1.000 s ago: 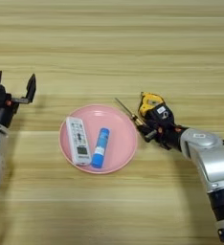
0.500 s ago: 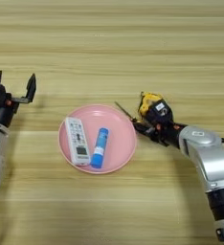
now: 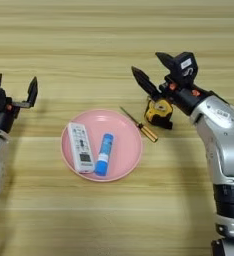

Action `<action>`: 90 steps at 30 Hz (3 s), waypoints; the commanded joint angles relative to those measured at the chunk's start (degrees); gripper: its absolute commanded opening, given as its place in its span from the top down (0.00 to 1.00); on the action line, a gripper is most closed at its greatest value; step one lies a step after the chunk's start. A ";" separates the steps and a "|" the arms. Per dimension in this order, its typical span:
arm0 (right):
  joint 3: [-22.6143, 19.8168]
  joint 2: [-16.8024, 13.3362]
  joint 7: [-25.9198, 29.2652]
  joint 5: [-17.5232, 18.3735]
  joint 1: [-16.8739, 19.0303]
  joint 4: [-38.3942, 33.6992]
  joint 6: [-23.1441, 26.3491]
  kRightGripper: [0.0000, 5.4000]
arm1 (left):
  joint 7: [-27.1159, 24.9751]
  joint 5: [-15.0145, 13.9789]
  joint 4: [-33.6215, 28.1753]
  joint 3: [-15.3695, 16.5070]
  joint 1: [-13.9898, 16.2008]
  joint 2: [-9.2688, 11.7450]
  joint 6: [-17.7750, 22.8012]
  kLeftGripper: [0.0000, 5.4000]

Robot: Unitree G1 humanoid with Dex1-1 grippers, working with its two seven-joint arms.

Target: Move the objects on the table

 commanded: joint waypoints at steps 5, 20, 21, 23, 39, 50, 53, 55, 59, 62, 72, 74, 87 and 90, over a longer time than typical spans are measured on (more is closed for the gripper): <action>-1.78 5.03 -6.09 -1.61 -0.59 4.54 -9.54 0.12 | -0.88 -0.30 -1.40 0.00 0.57 0.85 0.08 0.00; 8.41 5.30 1.25 -3.03 6.53 7.64 -9.33 0.00 | -2.05 -0.31 -3.98 -0.45 2.07 1.07 1.56 0.00; 8.70 5.32 1.60 -2.83 6.51 7.49 -8.82 0.00 | -2.00 -0.27 -4.03 -0.51 2.08 0.98 1.56 0.00; 9.42 5.32 2.32 -2.54 6.46 7.02 -7.75 0.00 | -1.93 -0.20 -4.00 -0.60 2.03 0.85 1.58 0.00; 14.98 10.73 -2.94 5.88 -0.28 0.56 30.94 0.00 | -0.61 0.20 -3.07 -0.79 1.51 0.03 1.22 0.00; 12.72 15.76 -11.19 5.78 -5.58 9.69 41.92 0.00 | 0.04 0.30 -2.77 -0.89 1.26 -0.34 0.96 0.00; 14.51 15.58 -11.18 4.57 -5.65 12.02 42.26 0.00 | 0.10 0.32 -2.74 -0.97 1.28 -0.48 0.87 0.00; 15.46 15.48 -10.81 4.24 -5.61 12.75 43.04 0.00 | 0.23 0.36 -2.86 -1.04 1.36 -0.61 0.82 0.00; 16.13 15.75 -10.60 4.08 -6.04 14.67 44.58 0.00 | 0.43 0.41 -3.03 -1.11 1.45 -0.85 0.72 0.00; 16.98 15.68 -10.07 3.72 -6.24 15.09 44.51 0.00 | 0.48 0.39 -2.97 -1.14 1.48 -0.91 0.68 0.00; 20.56 16.18 -7.85 2.75 -6.98 17.23 44.33 0.10 | 0.48 0.33 -2.75 -1.11 1.44 -0.95 0.50 0.00; 21.24 16.31 -7.51 2.64 -7.08 17.38 44.37 0.15 | 0.47 0.30 -2.81 -1.09 1.47 -0.92 0.49 0.00; 21.92 16.63 -6.85 2.38 -7.42 17.86 44.31 0.41 | 0.53 0.34 -2.79 -1.08 1.47 -0.89 0.37 0.00; 21.75 16.65 -6.86 2.37 -7.49 17.98 44.17 0.46 | 0.54 0.35 -2.80 -1.10 1.48 -0.91 0.35 0.00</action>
